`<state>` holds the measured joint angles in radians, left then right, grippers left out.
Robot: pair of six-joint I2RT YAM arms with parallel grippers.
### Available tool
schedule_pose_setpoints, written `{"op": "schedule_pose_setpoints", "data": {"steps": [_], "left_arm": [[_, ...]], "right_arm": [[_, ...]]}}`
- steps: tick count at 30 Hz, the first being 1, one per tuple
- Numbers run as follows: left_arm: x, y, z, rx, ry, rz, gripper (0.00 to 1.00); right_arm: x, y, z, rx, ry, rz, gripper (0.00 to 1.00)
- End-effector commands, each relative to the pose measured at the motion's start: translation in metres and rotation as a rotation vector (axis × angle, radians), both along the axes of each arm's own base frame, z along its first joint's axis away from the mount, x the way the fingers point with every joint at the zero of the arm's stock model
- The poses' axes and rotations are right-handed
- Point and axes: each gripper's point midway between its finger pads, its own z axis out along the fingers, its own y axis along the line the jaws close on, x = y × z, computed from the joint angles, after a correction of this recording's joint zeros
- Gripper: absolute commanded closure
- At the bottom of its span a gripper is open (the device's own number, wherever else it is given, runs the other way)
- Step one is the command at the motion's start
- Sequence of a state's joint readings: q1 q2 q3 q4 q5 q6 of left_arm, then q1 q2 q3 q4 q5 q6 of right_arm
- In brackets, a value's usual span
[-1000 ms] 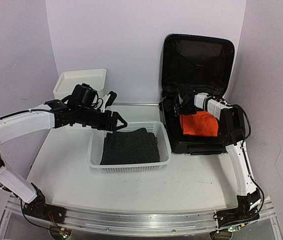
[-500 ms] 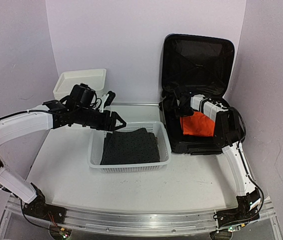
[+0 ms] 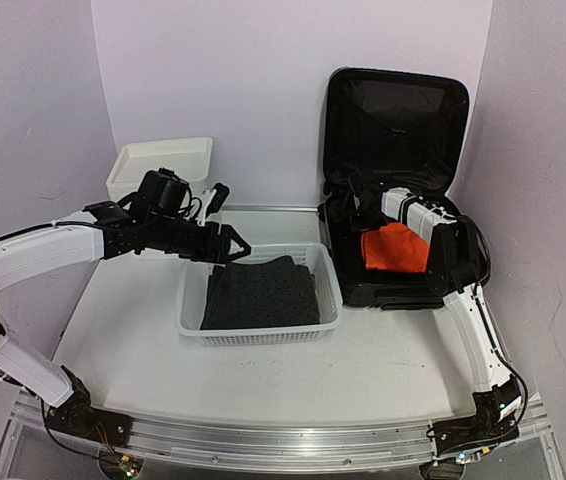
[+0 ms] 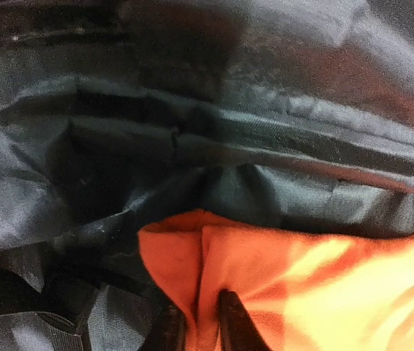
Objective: Open, take out, and arrange the luggage
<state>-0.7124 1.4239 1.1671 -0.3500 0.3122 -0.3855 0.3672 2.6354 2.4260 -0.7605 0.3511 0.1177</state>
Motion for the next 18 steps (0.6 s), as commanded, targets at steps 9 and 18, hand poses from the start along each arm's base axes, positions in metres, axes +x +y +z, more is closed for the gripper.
{"op": "schedule_pose_setpoints", "data": {"steps": [9,18], "left_arm": [[-0.001,0.004,0.024,-0.047,-0.052,0.006,0.34],[0.0,-0.002,0.023,-0.056,-0.038,-0.004,0.34]], "right_arm": [[-0.005,0.028,0.059,0.21,-0.037,0.128,1.0],[-0.027,0.028,0.083,0.48,0.031,0.274,1.0]]}}
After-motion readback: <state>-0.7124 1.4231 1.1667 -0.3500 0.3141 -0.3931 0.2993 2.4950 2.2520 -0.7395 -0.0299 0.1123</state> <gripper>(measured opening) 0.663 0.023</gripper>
